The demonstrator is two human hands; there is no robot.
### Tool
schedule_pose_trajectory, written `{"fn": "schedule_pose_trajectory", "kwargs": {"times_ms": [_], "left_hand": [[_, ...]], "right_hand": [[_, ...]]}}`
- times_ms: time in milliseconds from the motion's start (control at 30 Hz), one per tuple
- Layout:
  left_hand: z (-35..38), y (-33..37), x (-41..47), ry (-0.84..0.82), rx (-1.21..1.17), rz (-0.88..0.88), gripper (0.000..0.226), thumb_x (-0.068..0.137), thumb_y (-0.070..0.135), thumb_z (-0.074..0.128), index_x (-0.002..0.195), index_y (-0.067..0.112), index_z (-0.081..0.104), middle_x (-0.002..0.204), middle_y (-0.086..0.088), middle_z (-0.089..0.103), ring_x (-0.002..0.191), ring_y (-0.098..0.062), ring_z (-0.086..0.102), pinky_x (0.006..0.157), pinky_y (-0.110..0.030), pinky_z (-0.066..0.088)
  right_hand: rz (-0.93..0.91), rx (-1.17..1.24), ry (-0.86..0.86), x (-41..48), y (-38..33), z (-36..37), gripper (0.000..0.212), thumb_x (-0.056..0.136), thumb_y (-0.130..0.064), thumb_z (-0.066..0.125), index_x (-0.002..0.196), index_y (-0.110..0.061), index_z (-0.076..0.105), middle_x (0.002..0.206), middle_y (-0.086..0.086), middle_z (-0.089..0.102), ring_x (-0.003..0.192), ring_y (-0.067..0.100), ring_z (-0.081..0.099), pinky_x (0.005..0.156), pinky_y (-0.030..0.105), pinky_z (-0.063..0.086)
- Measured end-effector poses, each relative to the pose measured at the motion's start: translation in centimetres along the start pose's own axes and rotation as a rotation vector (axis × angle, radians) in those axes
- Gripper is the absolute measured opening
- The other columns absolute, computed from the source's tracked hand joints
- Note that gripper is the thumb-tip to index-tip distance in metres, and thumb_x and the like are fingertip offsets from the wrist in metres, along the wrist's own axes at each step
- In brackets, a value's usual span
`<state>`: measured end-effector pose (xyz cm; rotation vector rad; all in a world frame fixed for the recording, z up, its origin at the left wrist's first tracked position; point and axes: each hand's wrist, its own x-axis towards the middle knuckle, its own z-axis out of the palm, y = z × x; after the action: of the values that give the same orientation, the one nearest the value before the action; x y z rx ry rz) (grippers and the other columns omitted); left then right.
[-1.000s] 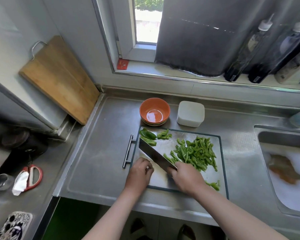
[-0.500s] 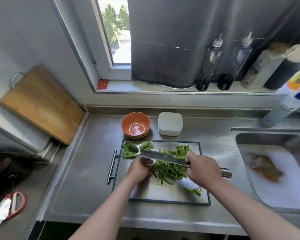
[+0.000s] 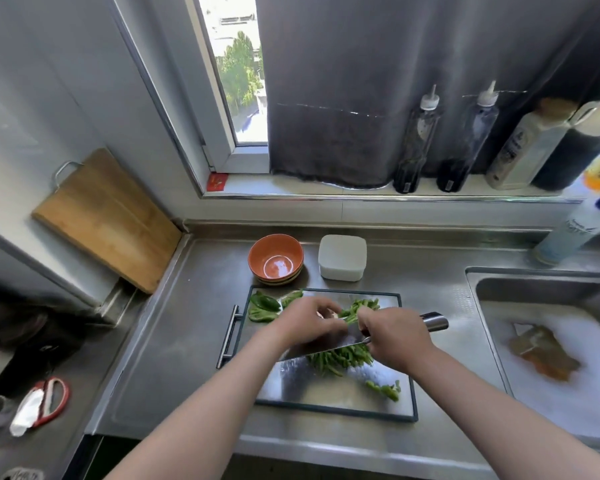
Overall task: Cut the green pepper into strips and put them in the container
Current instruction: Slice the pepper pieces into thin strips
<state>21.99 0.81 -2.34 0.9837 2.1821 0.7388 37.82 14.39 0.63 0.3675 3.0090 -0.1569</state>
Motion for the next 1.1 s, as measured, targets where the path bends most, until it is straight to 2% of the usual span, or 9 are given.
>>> {"fn": "schedule_pose_trajectory", "kwargs": {"times_ms": [167, 300, 400, 500, 567, 667, 767, 933, 1100], "left_hand": [[2.2, -0.5, 2.0, -0.013, 0.141, -0.013, 0.012, 0.089, 0.026, 0.068, 0.096, 0.023, 0.076, 0.099, 0.003, 0.073, 0.091, -0.015, 0.064, 0.087, -0.033, 0.052], [1.3, -1.8, 2.3, 0.084, 0.086, -0.07, 0.017, 0.094, 0.02, 0.063, 0.107, 0.021, 0.075, 0.106, 0.005, 0.072, 0.096, -0.013, 0.063, 0.088, -0.028, 0.05], [-1.1, -2.7, 1.7, 0.16, -0.124, -0.141, 0.022, 0.098, 0.008, 0.056, 0.111, 0.017, 0.072, 0.101, 0.003, 0.07, 0.09, -0.011, 0.062, 0.076, -0.02, 0.047], [-3.8, -4.3, 0.5, 0.373, -0.301, -0.291, 0.033, 0.095, -0.001, 0.047, 0.102, 0.021, 0.07, 0.094, 0.003, 0.072, 0.087, -0.017, 0.067, 0.065, -0.026, 0.052], [-4.5, -6.4, -0.3, 0.499, -0.296, -0.406, 0.038, 0.09, -0.003, 0.042, 0.102, 0.02, 0.069, 0.094, 0.002, 0.072, 0.09, -0.021, 0.068, 0.069, -0.026, 0.051], [-3.6, -9.0, -1.5, 0.344, -0.146, -0.495, 0.027, 0.089, 0.007, 0.053, 0.1, 0.025, 0.069, 0.104, -0.001, 0.072, 0.095, -0.02, 0.066, 0.08, -0.026, 0.05], [-0.8, -10.1, -2.9, 0.136, 0.052, -0.479, 0.021, 0.083, 0.016, 0.07, 0.104, 0.02, 0.07, 0.103, 0.0, 0.069, 0.09, -0.016, 0.06, 0.076, -0.021, 0.043], [1.5, -10.4, -3.8, 0.323, 0.133, -0.405, 0.021, 0.084, 0.003, 0.058, 0.085, 0.019, 0.071, 0.096, -0.002, 0.07, 0.088, -0.017, 0.061, 0.07, -0.022, 0.038], [2.1, -9.6, -2.5, 0.256, 0.017, -0.372, 0.022, 0.086, 0.0, 0.059, 0.085, 0.018, 0.072, 0.095, -0.003, 0.072, 0.094, -0.02, 0.065, 0.081, -0.028, 0.051]], "right_hand": [[-0.066, -0.017, 0.06, -0.3, -0.1, 0.9, 0.032, 0.073, -0.013, 0.066, 0.081, -0.027, 0.038, 0.066, -0.001, 0.062, 0.054, 0.025, 0.042, 0.045, 0.029, 0.013], [-0.027, 0.013, -0.013, -0.5, 0.2, 1.7, 0.02, 0.081, -0.012, 0.055, 0.083, -0.024, 0.04, 0.066, -0.004, 0.049, 0.06, 0.026, 0.046, 0.049, 0.032, 0.025], [0.016, 0.038, -0.026, -0.3, 0.5, 1.9, 0.016, 0.079, -0.014, 0.054, 0.082, -0.025, 0.042, 0.061, -0.005, 0.041, 0.06, 0.024, 0.046, 0.047, 0.031, 0.025], [0.114, 0.12, -0.078, 0.2, 0.6, 1.7, 0.011, 0.076, -0.019, 0.052, 0.083, -0.024, 0.046, 0.065, -0.005, 0.047, 0.063, 0.023, 0.049, 0.051, 0.03, 0.032], [0.217, 0.217, -0.107, 0.6, 0.5, 1.5, 0.009, 0.075, -0.021, 0.052, 0.082, -0.024, 0.047, 0.072, -0.004, 0.055, 0.067, 0.021, 0.053, 0.056, 0.031, 0.039], [0.36, 0.366, -0.121, 1.3, -0.1, 1.5, 0.008, 0.076, -0.021, 0.051, 0.077, -0.025, 0.044, 0.075, -0.003, 0.057, 0.067, 0.019, 0.052, 0.054, 0.032, 0.035], [0.447, 0.467, -0.11, 1.8, -1.1, 1.7, 0.011, 0.08, -0.023, 0.052, 0.076, -0.025, 0.042, 0.075, -0.002, 0.058, 0.068, 0.019, 0.052, 0.054, 0.031, 0.033], [0.512, 0.534, -0.109, 1.9, -3.1, 2.6, 0.008, 0.081, -0.025, 0.054, 0.078, -0.024, 0.047, 0.076, -0.003, 0.061, 0.072, 0.019, 0.057, 0.057, 0.031, 0.038], [0.573, 0.555, -0.1, 1.6, -5.0, 3.5, 0.006, 0.081, -0.023, 0.056, 0.08, -0.024, 0.05, 0.078, -0.006, 0.06, 0.076, 0.018, 0.057, 0.058, 0.031, 0.036]]}}
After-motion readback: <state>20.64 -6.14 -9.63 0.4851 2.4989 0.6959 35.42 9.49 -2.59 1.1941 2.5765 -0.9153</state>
